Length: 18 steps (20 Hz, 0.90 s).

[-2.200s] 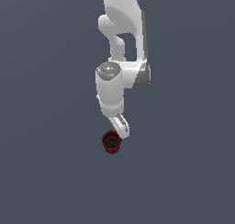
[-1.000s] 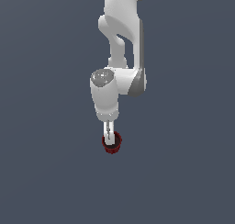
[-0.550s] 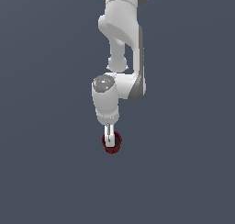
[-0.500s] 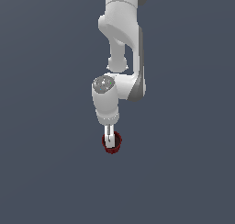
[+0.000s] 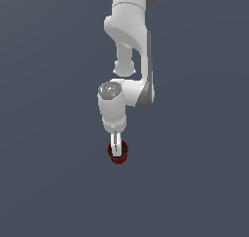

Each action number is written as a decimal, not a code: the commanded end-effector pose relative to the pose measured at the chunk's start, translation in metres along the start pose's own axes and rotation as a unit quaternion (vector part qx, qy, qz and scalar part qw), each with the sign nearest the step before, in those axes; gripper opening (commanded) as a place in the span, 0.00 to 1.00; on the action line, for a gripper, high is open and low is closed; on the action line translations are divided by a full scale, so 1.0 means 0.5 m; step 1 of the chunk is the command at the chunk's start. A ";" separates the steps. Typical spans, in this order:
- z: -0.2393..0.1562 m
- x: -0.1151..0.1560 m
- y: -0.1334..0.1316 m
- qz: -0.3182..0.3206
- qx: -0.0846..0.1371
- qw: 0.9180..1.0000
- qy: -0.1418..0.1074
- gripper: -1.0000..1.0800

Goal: Pick up the object and move it to a goal position.

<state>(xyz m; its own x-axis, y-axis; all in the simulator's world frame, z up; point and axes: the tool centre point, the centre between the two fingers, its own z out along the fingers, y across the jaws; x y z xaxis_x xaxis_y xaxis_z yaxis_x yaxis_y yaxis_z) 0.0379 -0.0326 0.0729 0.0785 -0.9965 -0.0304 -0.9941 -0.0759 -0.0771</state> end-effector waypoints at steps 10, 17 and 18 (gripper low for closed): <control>-0.023 -0.006 0.005 0.000 0.000 1.000 0.000 0.00; -0.093 -0.028 0.023 0.001 0.000 1.000 0.000 0.00; -0.107 -0.032 0.026 0.001 0.000 1.000 0.000 0.00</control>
<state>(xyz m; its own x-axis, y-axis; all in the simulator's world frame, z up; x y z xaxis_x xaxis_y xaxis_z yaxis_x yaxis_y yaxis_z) 0.0215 -0.0223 0.1135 0.0772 -0.9965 -0.0313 -0.9945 -0.0747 -0.0731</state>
